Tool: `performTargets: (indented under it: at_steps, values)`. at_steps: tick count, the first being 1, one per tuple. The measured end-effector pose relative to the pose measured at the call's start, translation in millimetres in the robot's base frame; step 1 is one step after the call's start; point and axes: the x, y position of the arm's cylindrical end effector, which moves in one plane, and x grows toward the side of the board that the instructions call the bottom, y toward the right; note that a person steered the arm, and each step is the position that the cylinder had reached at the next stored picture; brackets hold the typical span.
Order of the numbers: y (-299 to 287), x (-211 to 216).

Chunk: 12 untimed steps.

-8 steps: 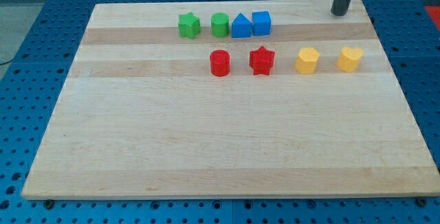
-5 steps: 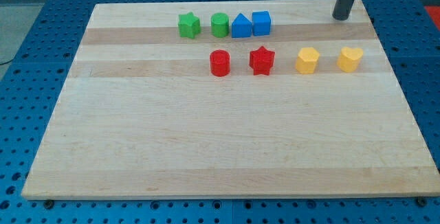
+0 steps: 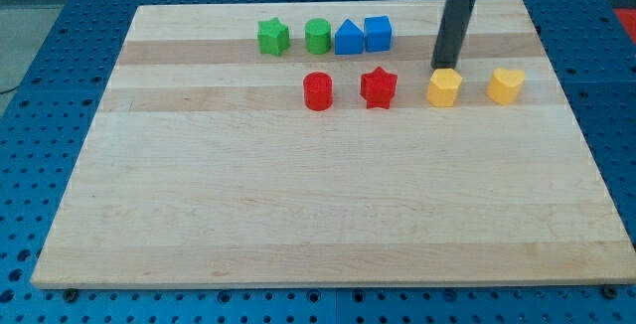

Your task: Slide the red circle towards the bottom center

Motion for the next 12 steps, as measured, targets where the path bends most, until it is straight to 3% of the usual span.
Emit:
performTargets:
  at_steps: [2, 4, 6, 8, 12]
  values:
    - [-16, 0]
    - [-79, -12]
    - [-152, 23]
    - [-160, 60]
    - [-195, 61]
